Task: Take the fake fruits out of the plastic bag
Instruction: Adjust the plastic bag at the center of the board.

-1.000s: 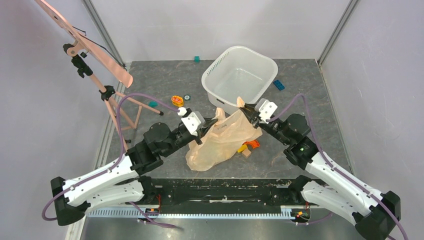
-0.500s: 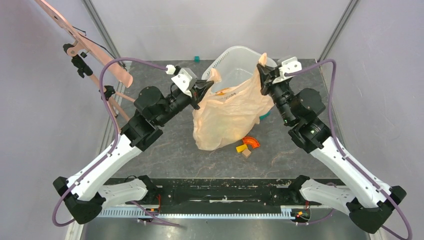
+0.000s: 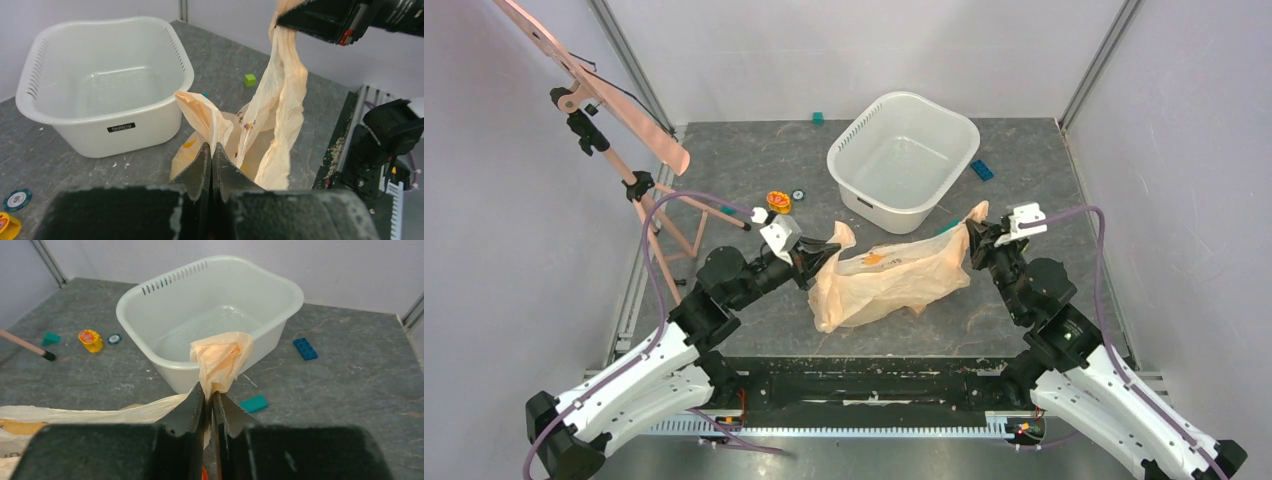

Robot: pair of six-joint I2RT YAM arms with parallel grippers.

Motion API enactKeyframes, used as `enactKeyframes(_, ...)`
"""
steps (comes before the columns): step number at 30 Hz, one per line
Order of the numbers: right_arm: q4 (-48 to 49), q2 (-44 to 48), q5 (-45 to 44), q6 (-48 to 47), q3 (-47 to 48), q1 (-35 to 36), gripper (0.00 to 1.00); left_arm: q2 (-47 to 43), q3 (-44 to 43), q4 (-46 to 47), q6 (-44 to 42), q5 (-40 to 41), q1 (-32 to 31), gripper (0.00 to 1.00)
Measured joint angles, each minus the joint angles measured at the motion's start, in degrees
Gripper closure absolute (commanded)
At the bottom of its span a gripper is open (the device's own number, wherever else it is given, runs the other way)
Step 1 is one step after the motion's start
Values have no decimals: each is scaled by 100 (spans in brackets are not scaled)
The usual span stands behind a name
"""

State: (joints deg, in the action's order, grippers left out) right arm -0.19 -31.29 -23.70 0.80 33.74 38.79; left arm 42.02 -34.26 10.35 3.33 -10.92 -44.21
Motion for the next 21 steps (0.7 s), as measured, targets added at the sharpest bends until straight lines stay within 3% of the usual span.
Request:
enactKeyframes(3, -282, 201, 13, 254, 20, 0, 41, -208, 42, 55, 168, -68, 0, 98)
enactKeyframes(5, -522, 199, 151, 319, 214, -2, 29, -291, 15, 81, 240, -151, 0, 98)
enactKeyframes(8, -887, 37, 479, 382, 717, -4, 21, -282, -81, 81, 280, -280, 0, 98)
enactKeyframes(18, -1821, -879, 2109, 393, 3351, -4, 22, -96, -221, 44, 289, -509, 0, 98)
enactKeyframes(20, -1976, -1309, 2413, 396, 4092, -4, 30, -83, -247, 46, 289, -531, 0, 98)
enactKeyframes(21, -2028, -1523, 2544, 400, 4413, -4, 40, -79, -260, 48, 291, -540, 0, 98)
